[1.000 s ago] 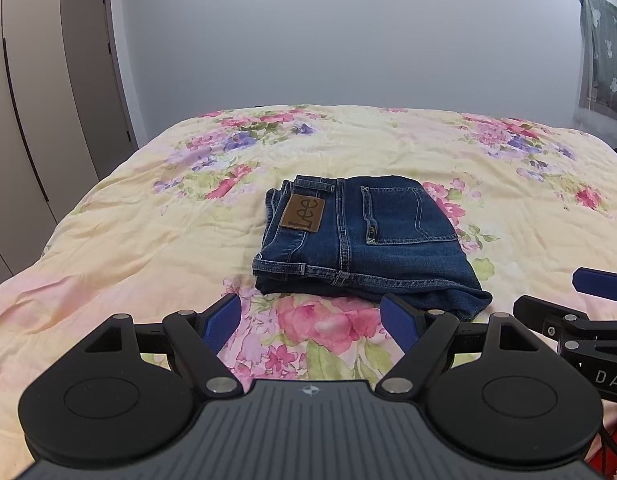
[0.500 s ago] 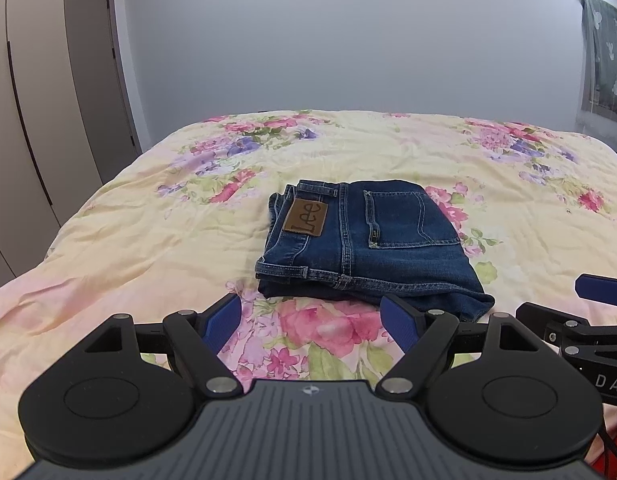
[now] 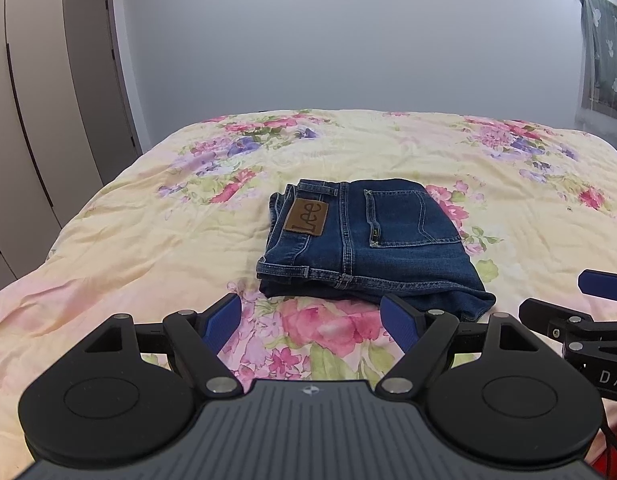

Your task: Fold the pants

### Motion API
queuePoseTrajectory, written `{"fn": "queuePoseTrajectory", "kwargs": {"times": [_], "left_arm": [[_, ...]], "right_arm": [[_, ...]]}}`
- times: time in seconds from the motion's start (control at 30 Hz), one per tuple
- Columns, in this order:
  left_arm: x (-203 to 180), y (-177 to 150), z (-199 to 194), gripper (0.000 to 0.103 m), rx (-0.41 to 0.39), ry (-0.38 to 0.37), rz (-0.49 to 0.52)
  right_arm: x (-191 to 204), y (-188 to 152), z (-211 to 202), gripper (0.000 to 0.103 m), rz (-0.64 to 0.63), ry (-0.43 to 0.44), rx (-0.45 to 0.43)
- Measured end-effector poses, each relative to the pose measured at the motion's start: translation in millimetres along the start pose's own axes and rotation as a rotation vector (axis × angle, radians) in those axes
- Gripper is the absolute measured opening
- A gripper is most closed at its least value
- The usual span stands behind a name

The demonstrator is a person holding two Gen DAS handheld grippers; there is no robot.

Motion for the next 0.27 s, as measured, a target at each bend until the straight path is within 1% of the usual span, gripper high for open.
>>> {"fn": "queuePoseTrajectory", "kwargs": {"times": [0.17,0.27], "left_arm": [[-1.4,-2.0,-0.4,0.092,0.0,-0.004,0.004],[0.8,-4.2,1.8,0.092,0.003,-0.002,-0.01]], "right_arm": [[0.1,0.0,0.1,0.071,0.0,0.0,0.0],[0.3,0.0,0.2,0.071,0.0,0.0,0.001]]}}
Point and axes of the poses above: each gripper's, at about its wrist camera, not at the fingertips, and z roughly the way its jaws point, x to its left, y to its top, the point moved 5 cm from there along z, roughly the way its jaws point, and after that the axes turned 9 degrees about -z, right-handed, at the moved point
